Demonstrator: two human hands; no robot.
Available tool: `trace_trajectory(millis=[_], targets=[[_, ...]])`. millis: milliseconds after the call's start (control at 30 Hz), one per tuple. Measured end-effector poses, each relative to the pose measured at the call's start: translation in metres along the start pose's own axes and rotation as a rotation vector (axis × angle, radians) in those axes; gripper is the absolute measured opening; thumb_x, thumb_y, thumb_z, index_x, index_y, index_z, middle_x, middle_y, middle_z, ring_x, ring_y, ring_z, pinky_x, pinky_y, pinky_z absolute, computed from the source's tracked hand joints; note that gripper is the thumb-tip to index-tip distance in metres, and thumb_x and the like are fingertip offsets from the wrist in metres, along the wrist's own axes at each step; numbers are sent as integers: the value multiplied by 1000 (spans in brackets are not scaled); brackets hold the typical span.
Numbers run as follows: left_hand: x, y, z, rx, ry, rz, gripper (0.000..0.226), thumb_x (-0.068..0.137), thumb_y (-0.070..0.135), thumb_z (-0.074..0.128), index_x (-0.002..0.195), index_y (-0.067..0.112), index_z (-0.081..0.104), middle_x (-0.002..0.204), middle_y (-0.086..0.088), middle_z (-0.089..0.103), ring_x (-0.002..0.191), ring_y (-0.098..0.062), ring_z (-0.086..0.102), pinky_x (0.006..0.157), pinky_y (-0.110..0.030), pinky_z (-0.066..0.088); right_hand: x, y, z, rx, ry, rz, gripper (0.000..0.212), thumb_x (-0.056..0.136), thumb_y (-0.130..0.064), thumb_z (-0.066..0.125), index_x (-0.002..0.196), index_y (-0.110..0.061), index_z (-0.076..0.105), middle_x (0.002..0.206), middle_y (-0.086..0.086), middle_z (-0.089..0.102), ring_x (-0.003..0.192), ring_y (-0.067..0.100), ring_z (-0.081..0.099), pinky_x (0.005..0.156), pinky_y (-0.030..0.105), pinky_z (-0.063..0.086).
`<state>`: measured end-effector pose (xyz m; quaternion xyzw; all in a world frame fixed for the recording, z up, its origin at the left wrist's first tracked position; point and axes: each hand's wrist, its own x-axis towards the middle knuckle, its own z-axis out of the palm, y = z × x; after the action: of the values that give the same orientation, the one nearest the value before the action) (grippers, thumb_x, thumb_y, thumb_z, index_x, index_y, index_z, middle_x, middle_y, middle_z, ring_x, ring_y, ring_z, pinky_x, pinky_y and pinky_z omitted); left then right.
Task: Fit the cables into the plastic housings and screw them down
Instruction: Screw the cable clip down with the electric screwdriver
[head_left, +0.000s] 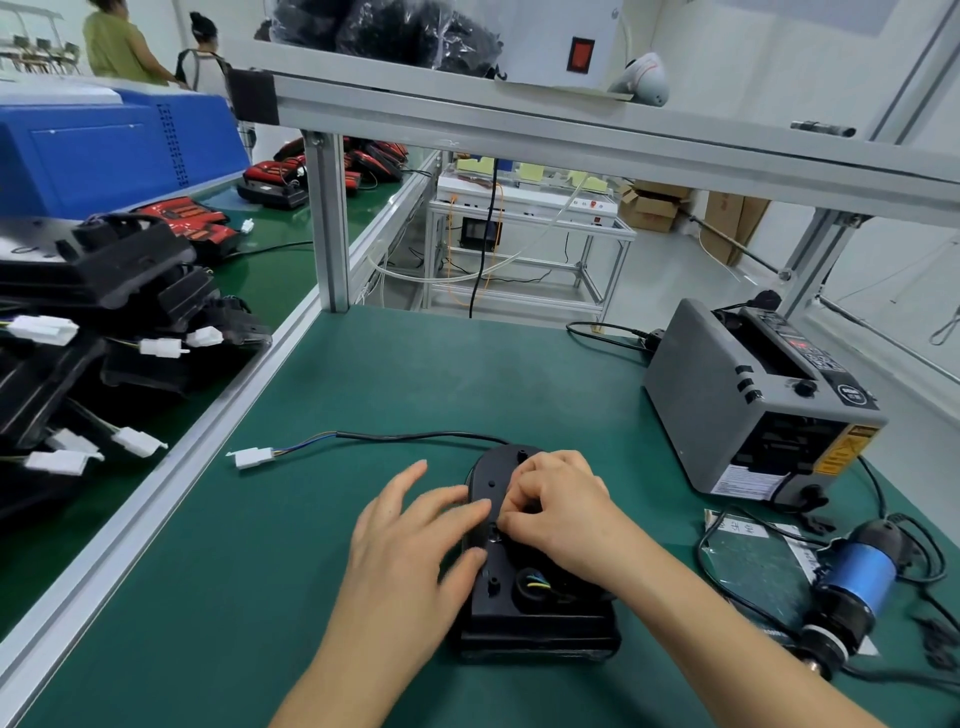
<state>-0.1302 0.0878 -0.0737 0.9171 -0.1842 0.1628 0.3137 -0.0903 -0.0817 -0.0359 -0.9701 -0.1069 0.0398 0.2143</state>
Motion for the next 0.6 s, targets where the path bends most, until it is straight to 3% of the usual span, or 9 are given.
trace_trajectory(millis=[67,167,367,500,600], targets=[[-6,2,2,118,96,115,31,73,13,76,99,30,74,107,7,67,116,-32,55,91,-46,45,0,0,0,7,7,-2,17,83,-30,62,67,-34,59,98,-21,50,116,8,32,96,33,29],[-10,2,7,235,127,172,38,75,14,46,92,31,75,104,2,67,107,-34,57,92,-43,40,-1,0,0,12,10,2,29,83,-31,62,58,-38,51,98,-21,51,116,7,32,94,33,28],[-13,-2,12,288,124,159,41,63,7,59,91,32,75,106,1,67,110,-31,49,93,-43,37,0,1,1,20,10,-2,19,83,-30,62,66,-36,57,102,-20,52,116,7,31,95,31,28],[-13,0,12,293,135,151,42,72,12,42,90,32,75,105,1,67,111,-30,47,94,-41,34,1,0,3,3,25,1,27,82,-30,62,59,-37,50,102,-20,52,116,8,32,92,30,27],[-11,1,11,333,130,148,42,72,13,41,89,32,74,105,1,67,111,-31,49,94,-41,33,0,1,6,-20,43,1,22,82,-31,62,63,-35,51,102,-19,50,116,8,32,90,29,27]])
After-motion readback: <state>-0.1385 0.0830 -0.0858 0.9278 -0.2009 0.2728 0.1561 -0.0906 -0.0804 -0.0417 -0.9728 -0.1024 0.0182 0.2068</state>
